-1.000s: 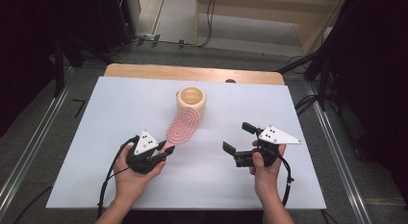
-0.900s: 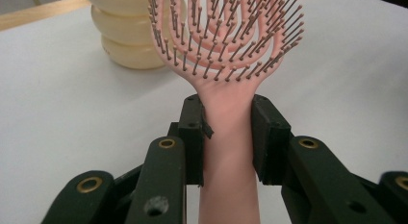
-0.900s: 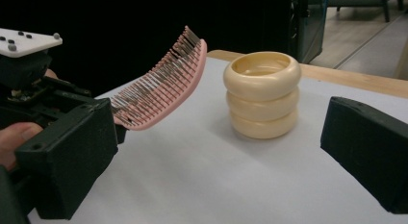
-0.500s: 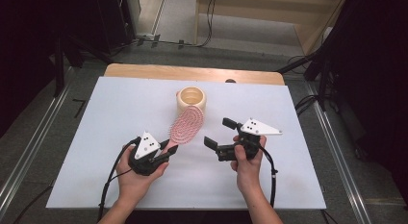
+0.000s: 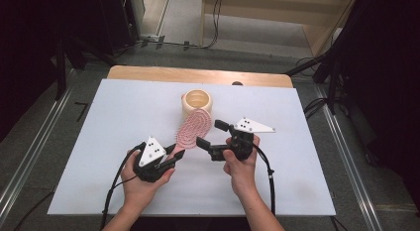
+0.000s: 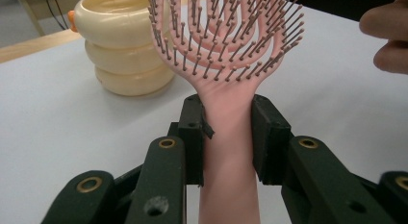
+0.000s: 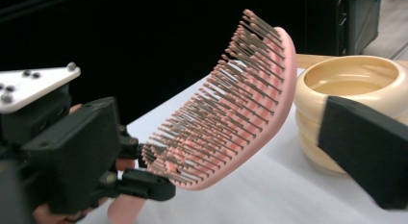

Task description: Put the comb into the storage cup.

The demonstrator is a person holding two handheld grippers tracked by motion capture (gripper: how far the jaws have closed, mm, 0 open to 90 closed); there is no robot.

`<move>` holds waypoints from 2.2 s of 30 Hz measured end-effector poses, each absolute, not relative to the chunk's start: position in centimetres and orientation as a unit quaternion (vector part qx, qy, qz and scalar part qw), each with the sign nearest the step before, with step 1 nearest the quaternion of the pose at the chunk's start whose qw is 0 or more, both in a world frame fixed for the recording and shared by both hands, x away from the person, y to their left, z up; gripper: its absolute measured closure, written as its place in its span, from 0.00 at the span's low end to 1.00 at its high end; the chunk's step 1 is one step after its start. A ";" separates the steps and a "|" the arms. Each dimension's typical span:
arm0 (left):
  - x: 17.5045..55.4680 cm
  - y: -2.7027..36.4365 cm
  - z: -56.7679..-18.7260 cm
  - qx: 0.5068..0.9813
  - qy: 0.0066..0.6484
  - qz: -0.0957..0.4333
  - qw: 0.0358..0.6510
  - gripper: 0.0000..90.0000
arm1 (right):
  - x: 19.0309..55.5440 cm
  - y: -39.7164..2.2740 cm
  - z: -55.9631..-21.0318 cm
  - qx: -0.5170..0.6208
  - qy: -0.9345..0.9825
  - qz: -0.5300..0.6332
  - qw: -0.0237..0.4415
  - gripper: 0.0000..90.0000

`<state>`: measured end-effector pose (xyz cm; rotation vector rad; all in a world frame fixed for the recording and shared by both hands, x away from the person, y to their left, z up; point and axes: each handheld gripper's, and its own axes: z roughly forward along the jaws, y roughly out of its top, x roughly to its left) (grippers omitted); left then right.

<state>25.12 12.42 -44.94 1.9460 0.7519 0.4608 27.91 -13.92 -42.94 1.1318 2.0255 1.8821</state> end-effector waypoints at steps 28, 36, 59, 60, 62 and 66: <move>24.4 11.8 -44.9 0.792 0.296 0.207 0.493 0.78 | 29.2 -11.4 -43.5 0.447 0.638 0.626 -0.032 0.58; 24.3 11.7 -45.1 0.791 0.288 0.221 0.492 0.78 | 29.4 -11.8 -43.8 0.449 0.615 0.643 -0.076 0.67; 25.0 13.7 -45.2 0.766 0.305 0.154 0.545 0.00 | 28.3 -12.6 -42.5 0.408 0.649 0.642 0.011 0.69; 25.0 14.1 -45.2 0.762 0.304 0.155 0.550 0.00 | 28.3 -12.7 -42.4 0.408 0.648 0.642 0.013 0.69; 25.0 14.6 -45.1 0.760 0.301 0.153 0.555 0.00 | 28.3 -12.8 -42.3 0.406 0.648 0.644 0.016 0.69; 24.9 15.5 -45.1 0.759 0.306 0.160 0.552 0.00 | 28.3 -13.0 -42.0 0.402 0.651 0.643 0.024 0.69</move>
